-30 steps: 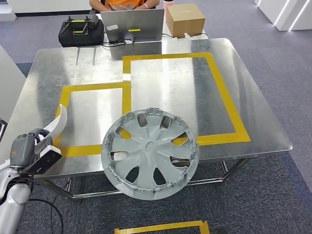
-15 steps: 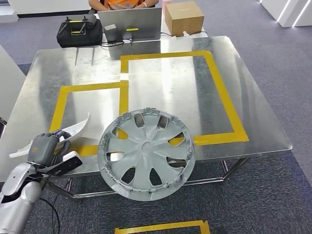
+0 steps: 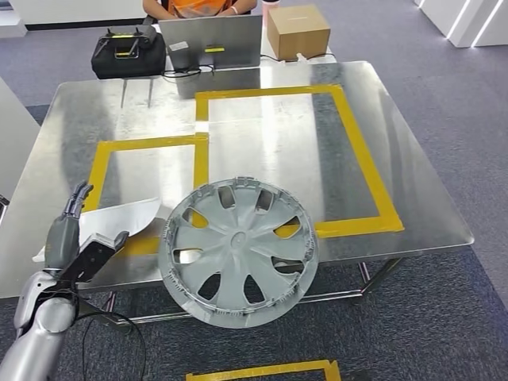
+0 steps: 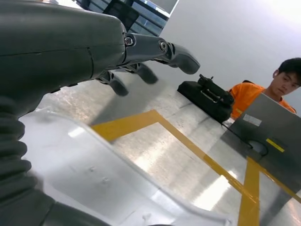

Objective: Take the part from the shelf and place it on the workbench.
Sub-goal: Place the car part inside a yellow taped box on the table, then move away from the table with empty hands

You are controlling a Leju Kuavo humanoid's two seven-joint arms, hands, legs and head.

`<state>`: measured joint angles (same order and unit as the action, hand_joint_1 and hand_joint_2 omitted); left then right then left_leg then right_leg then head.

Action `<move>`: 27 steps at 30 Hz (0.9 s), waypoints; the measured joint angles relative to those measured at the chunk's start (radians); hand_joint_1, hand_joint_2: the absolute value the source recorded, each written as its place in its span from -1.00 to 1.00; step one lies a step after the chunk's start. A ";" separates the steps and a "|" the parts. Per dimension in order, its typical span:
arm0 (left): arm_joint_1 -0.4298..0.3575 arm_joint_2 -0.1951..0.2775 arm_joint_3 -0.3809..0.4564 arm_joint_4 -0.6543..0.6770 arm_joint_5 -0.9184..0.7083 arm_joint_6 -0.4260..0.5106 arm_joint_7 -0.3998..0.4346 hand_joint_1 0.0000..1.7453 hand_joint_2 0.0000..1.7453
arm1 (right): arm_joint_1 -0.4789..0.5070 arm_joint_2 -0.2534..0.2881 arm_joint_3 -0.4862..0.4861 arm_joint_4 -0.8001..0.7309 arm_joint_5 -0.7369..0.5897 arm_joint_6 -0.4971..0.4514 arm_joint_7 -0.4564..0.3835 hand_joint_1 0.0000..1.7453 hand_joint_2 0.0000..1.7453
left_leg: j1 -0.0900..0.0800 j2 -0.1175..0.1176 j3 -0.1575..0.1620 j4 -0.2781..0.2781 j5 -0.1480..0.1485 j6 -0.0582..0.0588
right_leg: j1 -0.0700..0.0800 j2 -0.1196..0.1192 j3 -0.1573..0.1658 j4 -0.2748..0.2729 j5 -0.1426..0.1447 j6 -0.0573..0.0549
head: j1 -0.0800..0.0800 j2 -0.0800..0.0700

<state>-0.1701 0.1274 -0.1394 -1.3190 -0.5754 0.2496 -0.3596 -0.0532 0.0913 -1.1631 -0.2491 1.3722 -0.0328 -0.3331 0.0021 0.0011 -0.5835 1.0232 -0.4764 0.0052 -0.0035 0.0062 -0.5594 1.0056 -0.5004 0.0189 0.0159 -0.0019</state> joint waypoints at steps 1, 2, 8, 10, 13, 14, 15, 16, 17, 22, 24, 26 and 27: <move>0.002 -0.004 0.003 -0.005 0.000 0.000 0.000 -1.00 -1.00 | 0.000 0.000 0.000 0.000 0.000 0.000 0.000 -1.00 -1.00 | 0.002 0.000 0.000 -0.003 0.001 0.004 | -0.001 -0.001 -0.001 -0.001 -0.001 0.005 | 0.000 0.000; 0.003 -0.009 0.006 -0.010 0.000 0.001 0.000 -1.00 -1.00 | 0.001 0.000 0.000 0.000 0.000 0.000 0.000 -1.00 -1.00 | 0.004 0.000 0.001 -0.006 0.004 0.008 | -0.001 -0.001 -0.005 0.003 -0.006 0.011 | 0.000 0.000; 0.011 -0.047 0.030 -0.029 0.076 0.027 -0.012 -1.00 -1.00 | 0.004 0.001 0.000 0.001 -0.003 -0.001 0.002 -1.00 -1.00 | 0.009 0.002 0.001 -0.012 0.008 0.022 | -0.007 -0.002 -0.147 0.295 -0.130 0.035 | 0.006 0.000; 0.015 -0.070 0.046 -0.044 0.136 0.048 -0.015 -1.00 -1.00 | 0.005 0.001 0.000 0.001 -0.004 -0.005 0.003 -1.00 -1.00 | 0.010 0.001 0.002 -0.011 0.008 0.022 | -0.009 -0.003 -0.119 0.228 -0.076 0.036 | 0.006 0.000; 0.016 -0.106 0.068 -0.079 0.227 0.100 -0.021 -1.00 -1.00 | 0.003 0.003 0.000 0.001 -0.004 -0.011 0.006 -1.00 -1.00 | 0.007 -0.001 0.000 -0.004 0.003 0.012 | -0.009 -0.005 -0.026 0.036 0.000 0.030 | 0.005 0.000; 0.017 -0.117 0.074 -0.092 0.257 0.119 -0.023 -1.00 -1.00 | 0.002 0.005 0.000 0.001 -0.004 -0.014 0.008 -1.00 -1.00 | 0.004 -0.002 -0.002 -0.002 0.003 0.007 | -0.009 -0.005 -0.013 0.011 0.003 0.026 | 0.005 0.000; 0.018 -0.127 0.080 -0.103 0.284 0.135 -0.026 -1.00 -1.00 | 0.003 0.008 -0.001 0.002 -0.005 -0.016 0.010 -1.00 -1.00 | 0.003 -0.002 -0.004 -0.001 0.004 0.002 | -0.007 -0.004 -0.010 0.007 0.000 0.021 | 0.004 0.000; 0.019 -0.137 0.085 -0.115 0.312 0.151 -0.032 -1.00 -1.00 | 0.005 0.010 -0.001 0.002 -0.005 -0.020 0.012 -1.00 -1.00 | 0.003 -0.002 -0.004 -0.001 0.006 -0.002 | -0.007 -0.004 -0.010 0.008 0.002 0.014 | 0.003 0.000; 0.021 -0.148 0.087 -0.128 0.339 0.168 -0.039 -1.00 -1.00 | 0.007 0.013 -0.002 0.002 -0.006 -0.022 0.014 -1.00 -1.00 | 0.005 -0.002 -0.003 -0.001 0.005 -0.007 | -0.007 -0.004 -0.010 0.006 0.005 0.009 | 0.004 0.000; 0.038 -0.181 0.088 -0.182 0.387 0.231 -0.074 -1.00 -1.00 | 0.006 0.021 -0.004 0.003 -0.007 -0.032 0.018 -1.00 -1.00 | 0.008 -0.002 -0.085 0.208 -0.122 -0.023 | -0.008 -0.006 -0.012 0.002 0.013 -0.016 | 0.001 0.000; 0.052 -0.192 0.084 -0.192 0.386 0.243 -0.081 -1.00 -1.00 | 0.007 0.023 -0.004 0.003 -0.008 -0.033 0.019 -1.00 -1.00 | 0.007 -0.002 -0.108 0.277 -0.141 -0.021 | -0.005 -0.006 -0.014 0.002 0.015 -0.019 | 0.001 0.000; 0.060 -0.201 0.077 -0.202 0.386 0.252 -0.087 -1.00 -1.00 | 0.007 0.027 -0.004 0.003 -0.008 -0.035 0.019 -1.00 -1.00 | 0.006 -0.002 -0.061 0.196 -0.089 -0.012 | -0.001 -0.005 -0.014 0.003 0.017 -0.019 | 0.001 0.000; 0.061 -0.205 0.073 -0.208 0.384 0.256 -0.090 -1.00 -1.00 | 0.006 0.029 -0.004 0.003 -0.008 -0.036 0.019 -1.00 -1.00 | 0.004 -0.002 -0.023 0.124 -0.059 -0.004 | 0.001 -0.005 -0.014 0.003 0.017 -0.018 | 0.001 0.000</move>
<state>-0.1091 -0.0774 -0.0667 -1.5271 -0.1912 0.5056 -0.4492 -0.0468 0.1204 -1.1673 -0.2458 1.3645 -0.0686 -0.3139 0.0064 -0.0010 -0.6065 1.1471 -0.5351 0.0011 -0.0030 0.0010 -0.5734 1.0089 -0.4829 0.0007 0.0167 -0.0019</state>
